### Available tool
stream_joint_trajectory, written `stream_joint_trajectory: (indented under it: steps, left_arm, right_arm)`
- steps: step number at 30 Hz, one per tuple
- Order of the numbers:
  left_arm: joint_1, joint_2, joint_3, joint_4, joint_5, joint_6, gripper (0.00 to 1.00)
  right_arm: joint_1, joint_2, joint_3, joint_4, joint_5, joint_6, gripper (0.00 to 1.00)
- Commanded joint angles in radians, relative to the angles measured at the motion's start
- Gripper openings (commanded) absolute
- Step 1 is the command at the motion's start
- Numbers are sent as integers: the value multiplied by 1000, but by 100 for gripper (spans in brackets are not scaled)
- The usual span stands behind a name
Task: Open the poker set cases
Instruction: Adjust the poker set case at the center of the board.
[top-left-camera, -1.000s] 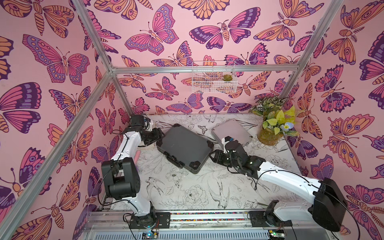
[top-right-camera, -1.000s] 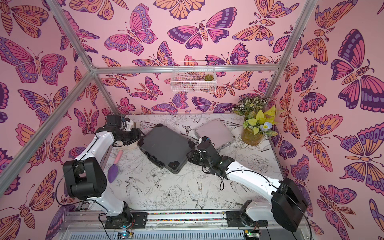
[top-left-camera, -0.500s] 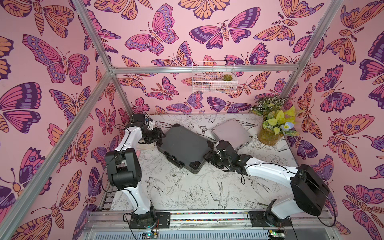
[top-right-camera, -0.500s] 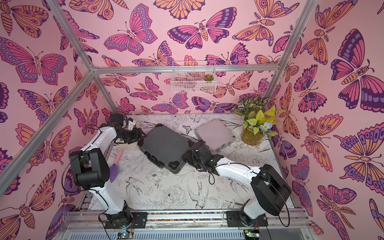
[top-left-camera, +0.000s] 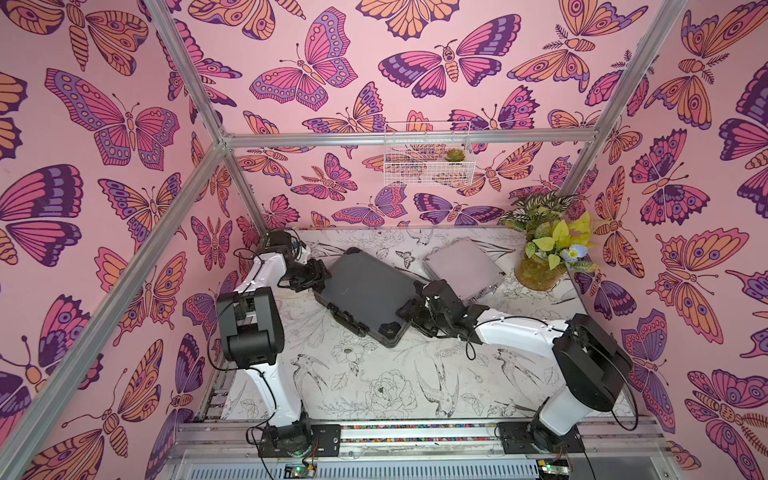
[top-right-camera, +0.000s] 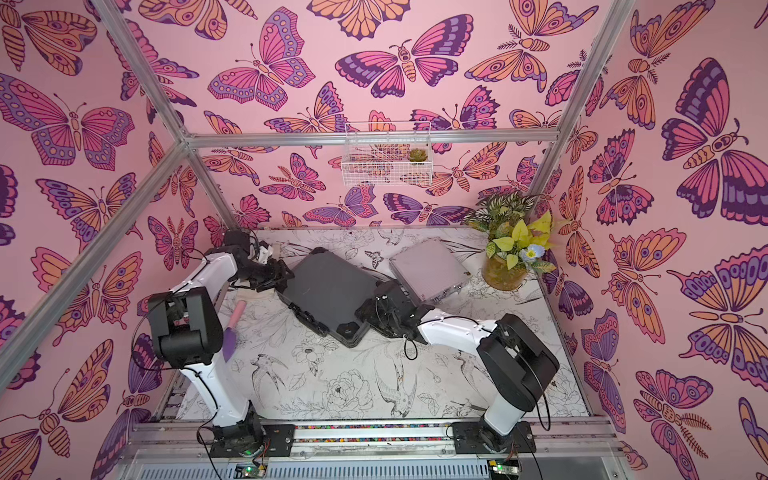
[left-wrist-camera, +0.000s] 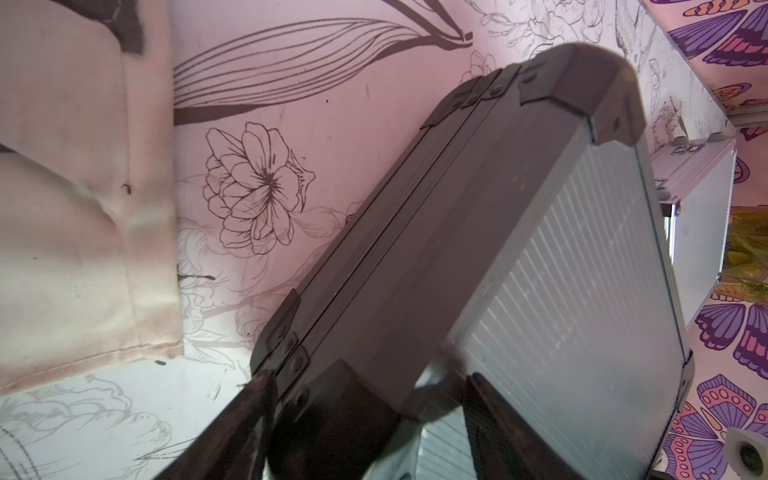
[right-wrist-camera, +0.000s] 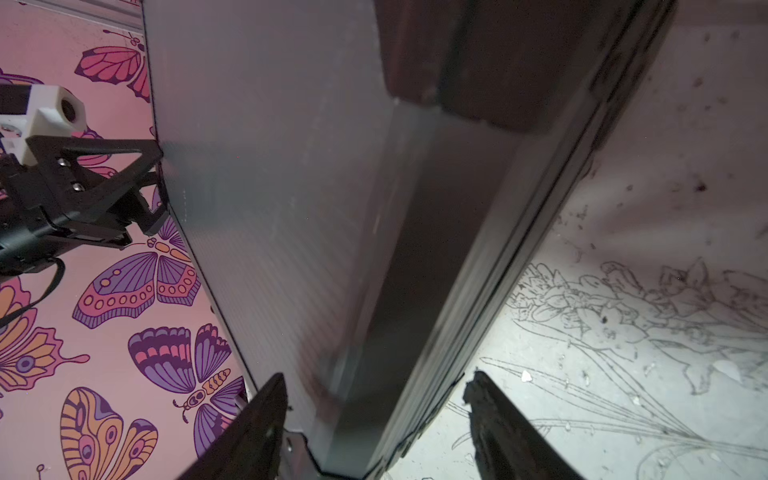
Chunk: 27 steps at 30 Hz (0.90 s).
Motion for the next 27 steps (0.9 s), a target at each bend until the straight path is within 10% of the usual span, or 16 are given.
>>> stream_joint_trajectory:
  steps: [1, 27]
  left_arm:
    - [-8, 22, -45, -56, 23, -9, 72]
    - [-55, 33, -106, -45, 45, -30, 68]
  right_arm:
    - [-15, 22, 37, 4, -25, 13, 70]
    - [-66, 105, 84, 30, -110, -86, 43]
